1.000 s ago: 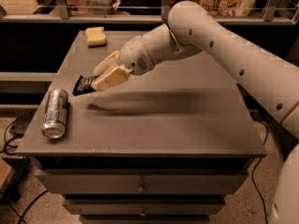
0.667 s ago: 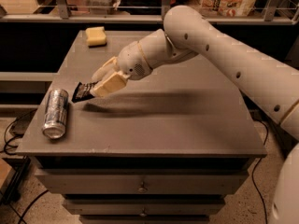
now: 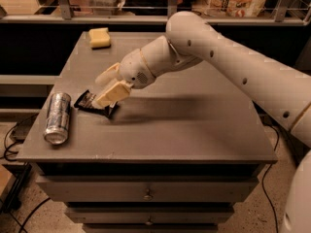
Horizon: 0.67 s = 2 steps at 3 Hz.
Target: Move rxbar chocolate near redbull can
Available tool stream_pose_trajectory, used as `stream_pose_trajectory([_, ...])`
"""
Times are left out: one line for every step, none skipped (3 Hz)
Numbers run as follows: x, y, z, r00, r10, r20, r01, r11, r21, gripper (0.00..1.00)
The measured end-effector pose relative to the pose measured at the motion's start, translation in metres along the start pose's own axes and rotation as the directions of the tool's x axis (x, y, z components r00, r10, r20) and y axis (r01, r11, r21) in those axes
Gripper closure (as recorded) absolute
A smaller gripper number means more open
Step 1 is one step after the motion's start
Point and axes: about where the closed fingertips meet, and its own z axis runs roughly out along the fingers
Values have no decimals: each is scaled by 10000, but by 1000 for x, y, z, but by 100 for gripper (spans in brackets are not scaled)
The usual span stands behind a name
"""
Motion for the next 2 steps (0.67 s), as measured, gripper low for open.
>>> stream_pose_trajectory([0, 1, 2, 10000, -5, -3, 5, 10000, -33, 0])
stream_pose_trajectory([0, 1, 2, 10000, -5, -3, 5, 10000, -35, 0])
